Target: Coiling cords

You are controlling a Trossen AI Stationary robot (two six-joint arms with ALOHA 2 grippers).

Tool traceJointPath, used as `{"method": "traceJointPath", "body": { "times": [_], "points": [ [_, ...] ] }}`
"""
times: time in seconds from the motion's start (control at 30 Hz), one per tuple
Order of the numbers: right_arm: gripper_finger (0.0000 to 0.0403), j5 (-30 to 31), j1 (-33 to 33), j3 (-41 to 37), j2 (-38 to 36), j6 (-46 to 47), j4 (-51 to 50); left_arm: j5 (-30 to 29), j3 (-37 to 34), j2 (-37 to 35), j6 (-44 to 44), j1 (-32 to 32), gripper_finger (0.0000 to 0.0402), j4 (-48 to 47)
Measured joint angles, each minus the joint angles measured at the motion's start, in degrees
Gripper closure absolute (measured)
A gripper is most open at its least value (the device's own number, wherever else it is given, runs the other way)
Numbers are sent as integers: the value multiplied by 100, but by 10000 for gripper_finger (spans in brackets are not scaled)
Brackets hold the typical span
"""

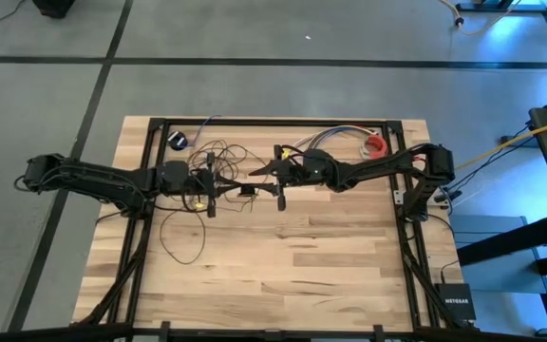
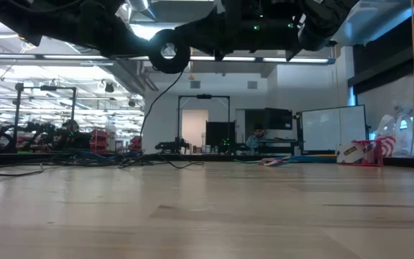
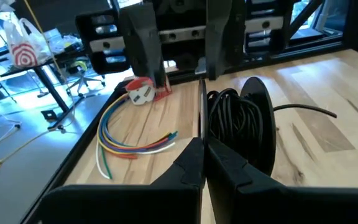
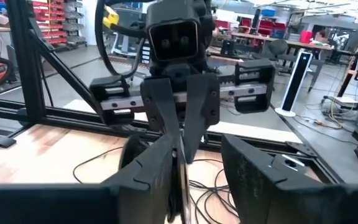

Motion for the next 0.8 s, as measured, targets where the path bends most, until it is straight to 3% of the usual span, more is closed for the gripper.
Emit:
{"method": "traceJointPath", "body": {
  "times": [0.67,0.8],
  "points": [
    [261,-159,12,4,0,-3,52,123,0,-2,69,0,399,346],
    [282,-167,12,6,0,-3,22,123,0,-2,69,2,399,372]
  ]
}}
